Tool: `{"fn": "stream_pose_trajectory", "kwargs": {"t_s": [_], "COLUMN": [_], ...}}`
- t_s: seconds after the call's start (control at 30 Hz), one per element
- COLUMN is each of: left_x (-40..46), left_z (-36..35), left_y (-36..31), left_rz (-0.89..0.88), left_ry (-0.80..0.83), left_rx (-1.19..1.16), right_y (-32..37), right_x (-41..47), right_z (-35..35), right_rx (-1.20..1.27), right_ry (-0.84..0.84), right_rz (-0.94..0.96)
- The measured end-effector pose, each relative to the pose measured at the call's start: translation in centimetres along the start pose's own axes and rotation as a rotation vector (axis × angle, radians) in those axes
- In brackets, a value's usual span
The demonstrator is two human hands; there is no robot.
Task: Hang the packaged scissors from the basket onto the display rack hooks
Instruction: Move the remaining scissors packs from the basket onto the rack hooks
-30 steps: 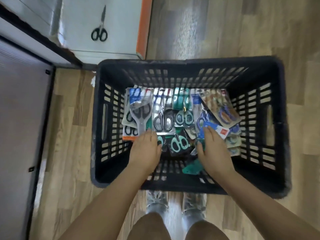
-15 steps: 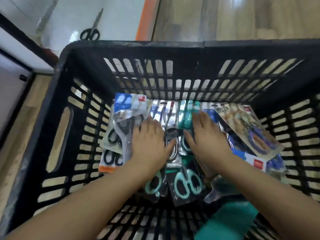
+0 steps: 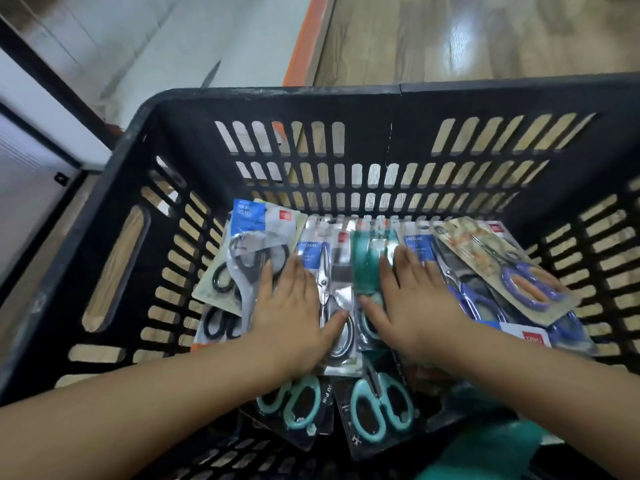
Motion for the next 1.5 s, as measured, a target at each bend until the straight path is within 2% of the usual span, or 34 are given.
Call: {"fn": "stream_pose_trajectory", "kwargs": {"t_s": [0.13,0.33,0.43,0.57,0.8,0.97,1.03,1.17,1.27,1.37,1.5], "left_x": [-1.2,-1.7,-1.5,-0.8,-0.6,-0.7,-0.7,-0.6,-0.2,0.2,0.7], "left_z": [-0.9,-0.2,0.9,1.5,0.9,0.8,0.9,1.0,0.8,1.3,1.7], "left_y": [-0.4,-0.2,-1.3,-1.7,-0.3,-0.2,-0.2,0.0,-0.2,-0.3,1.5], "left_rz": [-0.021,-0.04,-0.069,-0.017,0.043,0.078,0.094,0.118,0.118,0.108,0.145], "left_ry": [0.052,-0.032,-0.072,-0.047,0.025,0.026,0.015,-0.023,-0.07,-0.227,-0.49], "left_rx": [0.014,0.021,0.107,0.095,0.116,0.055,0.022,-0.112,-0.339,-0.616,-0.929], "right_y": [0.3,-1.0,-1.7,-0.9,-0.8,-1.2,-1.1,-1.5,-2.3,-3.3,-4.3], "right_x": [-2.8,-1.7,-1.3,-1.9,-1.4,-2.1,-2.4,-2.1,-1.2,-0.4,-0.2], "right_z": [-0.4,2.9,3.7,2.9,2.6,1.1,0.5,1.4,2.0,1.9,2.2], "right_rx": [-0.037,0.29,0.326,0.249,-0.005,-0.08,-0.037,0.232,0.431,0.627,0.709], "right_ry": [0.054,-0.01,-0.029,0.049,0.05,0.084,0.09,0.028,-0.007,0.026,0.067], "right_rz": [0.041,-0.005,-0.051,-0.071,-0.155,-0.137,-0.127,-0.13,-0.176,-0.252,-0.328]}}
Point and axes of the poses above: each hand's wrist, its own x-axis towards the middle knuckle, its own z-axis out of the back of the hand, y = z × x, the point moved 8 cm from there along x, towards the middle knuckle, and after that the axes turned 15 degrees about -z, right-handed, at the moved point
